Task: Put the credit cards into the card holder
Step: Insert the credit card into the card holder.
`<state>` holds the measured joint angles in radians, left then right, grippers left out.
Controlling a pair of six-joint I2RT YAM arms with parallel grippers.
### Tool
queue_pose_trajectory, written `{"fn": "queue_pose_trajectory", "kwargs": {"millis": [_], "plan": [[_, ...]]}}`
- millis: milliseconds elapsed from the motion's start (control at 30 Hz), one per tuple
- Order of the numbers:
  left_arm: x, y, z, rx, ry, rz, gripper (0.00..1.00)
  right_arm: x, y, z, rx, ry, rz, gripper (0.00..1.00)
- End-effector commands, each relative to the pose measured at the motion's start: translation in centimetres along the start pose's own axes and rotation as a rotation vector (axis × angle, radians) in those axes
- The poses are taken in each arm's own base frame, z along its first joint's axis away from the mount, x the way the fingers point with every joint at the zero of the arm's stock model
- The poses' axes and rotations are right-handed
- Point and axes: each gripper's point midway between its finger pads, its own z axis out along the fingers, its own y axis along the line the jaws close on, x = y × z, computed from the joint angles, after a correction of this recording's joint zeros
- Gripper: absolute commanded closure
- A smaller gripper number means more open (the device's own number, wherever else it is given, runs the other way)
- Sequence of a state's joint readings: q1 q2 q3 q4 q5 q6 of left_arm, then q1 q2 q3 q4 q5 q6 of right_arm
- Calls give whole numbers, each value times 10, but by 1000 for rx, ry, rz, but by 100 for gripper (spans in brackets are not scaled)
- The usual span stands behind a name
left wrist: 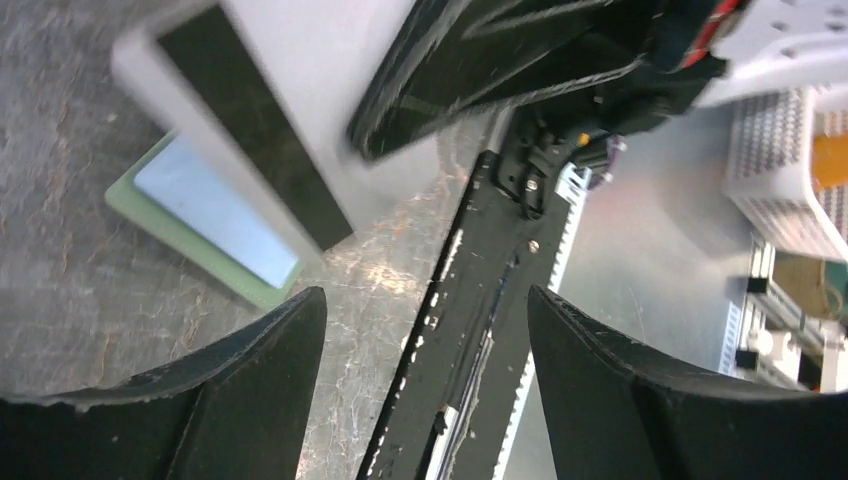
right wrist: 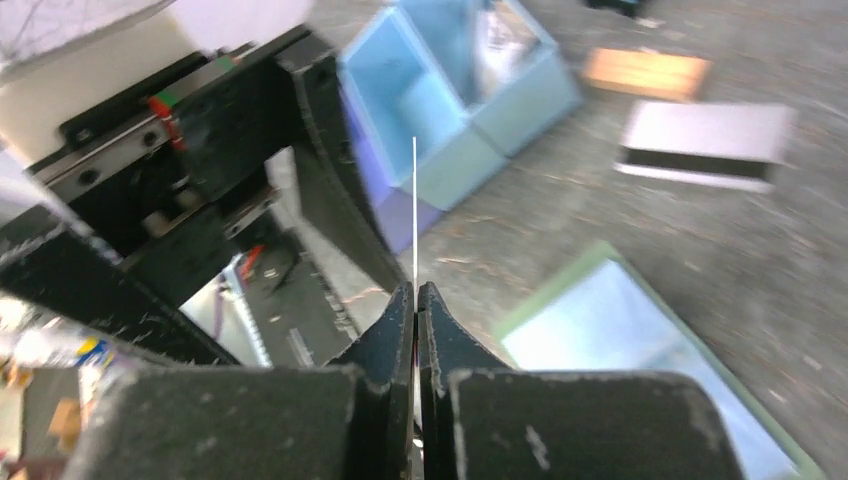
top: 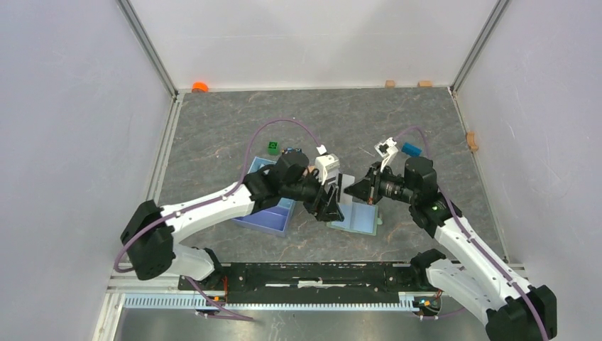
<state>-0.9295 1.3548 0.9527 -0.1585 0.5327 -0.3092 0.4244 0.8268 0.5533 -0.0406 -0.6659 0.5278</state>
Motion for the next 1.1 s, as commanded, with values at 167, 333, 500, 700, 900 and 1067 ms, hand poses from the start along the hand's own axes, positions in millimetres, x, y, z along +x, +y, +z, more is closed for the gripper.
{"fn": "queue_pose_trajectory", "kwargs": {"millis": [167, 333, 500, 700, 900, 1067], "plan": [[2, 57, 46, -256, 12, -297, 18, 37, -110, -36, 387, 53, 146, 100], [26, 82, 59, -355, 71, -352, 18, 67, -120, -38, 315, 63, 257, 100], [44, 99, 68, -409, 126, -375, 18, 84, -119, -34, 270, 75, 314, 100], [55, 119, 65, -505, 155, -353, 23, 97, -120, -29, 248, 67, 386, 100], [63, 120, 75, -474, 171, -365, 30, 100, -121, -25, 232, 45, 436, 100], [62, 122, 79, -467, 160, -362, 37, 103, -122, -25, 235, 37, 463, 100]]}}
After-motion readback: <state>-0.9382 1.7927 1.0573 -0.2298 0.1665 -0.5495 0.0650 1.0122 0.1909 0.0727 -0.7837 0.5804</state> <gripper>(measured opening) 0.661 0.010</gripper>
